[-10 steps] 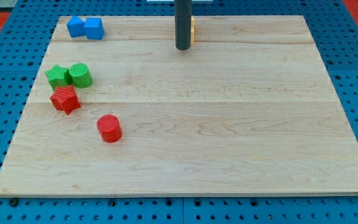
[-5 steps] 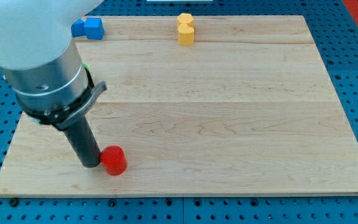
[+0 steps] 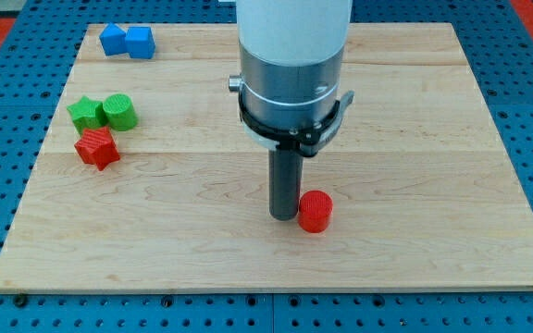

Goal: Slide the red circle to the top right side of the board

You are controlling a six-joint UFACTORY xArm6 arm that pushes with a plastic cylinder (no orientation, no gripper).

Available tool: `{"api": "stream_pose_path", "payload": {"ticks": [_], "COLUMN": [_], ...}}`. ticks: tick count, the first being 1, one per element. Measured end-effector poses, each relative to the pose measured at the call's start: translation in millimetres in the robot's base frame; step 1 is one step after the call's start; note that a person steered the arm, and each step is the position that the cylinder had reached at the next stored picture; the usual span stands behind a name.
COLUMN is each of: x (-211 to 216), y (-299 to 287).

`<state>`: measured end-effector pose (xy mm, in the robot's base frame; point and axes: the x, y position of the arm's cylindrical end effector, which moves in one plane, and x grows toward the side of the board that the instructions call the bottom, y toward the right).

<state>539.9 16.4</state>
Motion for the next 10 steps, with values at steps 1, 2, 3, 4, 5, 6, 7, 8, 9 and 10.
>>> {"api": "stream_pose_path", "payload": {"ticks": [1, 2, 3, 4, 5, 6, 7, 8, 9, 10], "x": [35, 21, -19, -72, -117, -129, -149, -176, -195, -176], "y": [3, 36, 58, 65, 60, 11, -12, 2, 66, 57]}}
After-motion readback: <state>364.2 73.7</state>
